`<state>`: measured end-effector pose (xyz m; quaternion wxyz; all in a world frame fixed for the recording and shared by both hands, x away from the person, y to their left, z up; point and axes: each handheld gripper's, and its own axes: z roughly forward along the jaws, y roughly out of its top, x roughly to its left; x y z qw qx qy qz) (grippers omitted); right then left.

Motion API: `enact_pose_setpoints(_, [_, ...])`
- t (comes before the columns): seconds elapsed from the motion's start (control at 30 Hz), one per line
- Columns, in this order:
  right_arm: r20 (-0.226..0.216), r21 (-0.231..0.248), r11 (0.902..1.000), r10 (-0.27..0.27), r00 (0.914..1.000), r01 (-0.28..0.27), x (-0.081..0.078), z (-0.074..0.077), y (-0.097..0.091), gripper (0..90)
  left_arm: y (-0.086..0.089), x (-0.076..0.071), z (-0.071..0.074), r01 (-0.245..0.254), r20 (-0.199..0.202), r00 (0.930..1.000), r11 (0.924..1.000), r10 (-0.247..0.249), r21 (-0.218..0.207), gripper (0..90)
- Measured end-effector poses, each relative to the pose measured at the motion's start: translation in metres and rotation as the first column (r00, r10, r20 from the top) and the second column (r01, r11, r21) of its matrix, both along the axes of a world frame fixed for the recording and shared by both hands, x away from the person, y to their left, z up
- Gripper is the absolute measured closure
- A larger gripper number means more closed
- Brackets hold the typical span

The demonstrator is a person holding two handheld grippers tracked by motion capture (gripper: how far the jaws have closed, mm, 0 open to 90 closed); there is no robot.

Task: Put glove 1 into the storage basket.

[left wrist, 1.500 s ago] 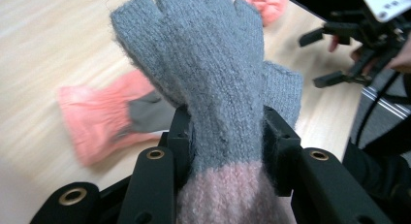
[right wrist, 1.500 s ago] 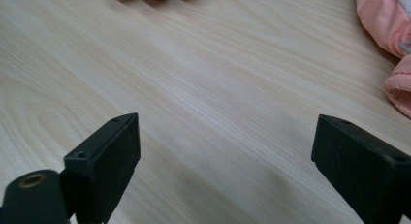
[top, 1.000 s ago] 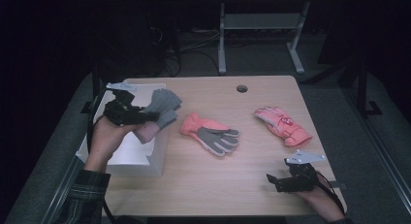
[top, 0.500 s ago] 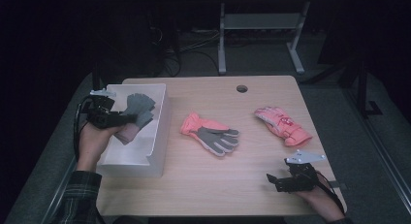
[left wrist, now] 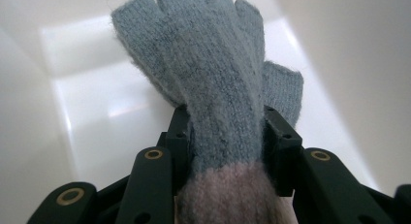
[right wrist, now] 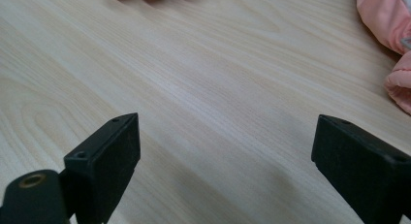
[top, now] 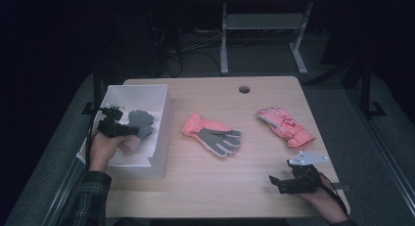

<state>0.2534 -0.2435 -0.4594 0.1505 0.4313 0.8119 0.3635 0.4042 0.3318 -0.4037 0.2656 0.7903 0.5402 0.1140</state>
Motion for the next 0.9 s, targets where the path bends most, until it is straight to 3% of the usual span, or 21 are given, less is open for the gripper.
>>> enact_pose_setpoints(0.3, [0.000,0.001,1.0000,0.000,1.0000,0.000,0.000,0.000,0.000,10.0,-0.001,0.003,-0.018,0.000,-0.063,0.9980,0.9981,0.004,0.061,57.3])
enact_pose_setpoints(0.47, [-0.002,0.003,1.0000,0.001,1.0000,-0.001,0.000,0.000,0.000,9.9,-0.004,0.004,-0.022,0.004,-0.073,0.9974,0.9970,0.001,0.078,41.6])
enact_pose_setpoints(0.53, [-0.002,0.004,1.0000,0.001,1.0000,0.000,0.000,0.000,0.000,9.8,-0.007,0.004,-0.021,0.003,-0.056,0.9984,0.9953,0.003,0.096,29.3])
enact_pose_setpoints(0.6, [-0.002,0.005,1.0000,0.001,1.0000,-0.001,0.000,0.000,0.000,9.8,-0.008,0.004,-0.018,-0.012,-0.050,0.9986,0.9970,0.016,0.076,24.1])
enact_pose_setpoints(0.67, [-0.003,0.006,1.0000,0.001,1.0000,-0.001,0.000,0.000,0.000,9.7,-0.010,0.004,-0.013,-0.018,-0.038,0.9991,0.9963,0.021,0.084,18.8])
enact_pose_setpoints(0.7, [-0.003,0.006,1.0000,0.001,1.0000,-0.001,0.000,0.000,0.000,9.7,-0.010,0.004,-0.013,-0.018,-0.038,0.9991,0.9963,0.021,0.084,17.1])
enact_pose_setpoints(0.9, [-0.005,0.005,1.0000,0.007,1.0000,-0.007,0.000,0.000,0.000,9.3,-0.013,0.000,0.018,-0.006,0.041,0.9991,0.9977,0.004,0.067,15.1])
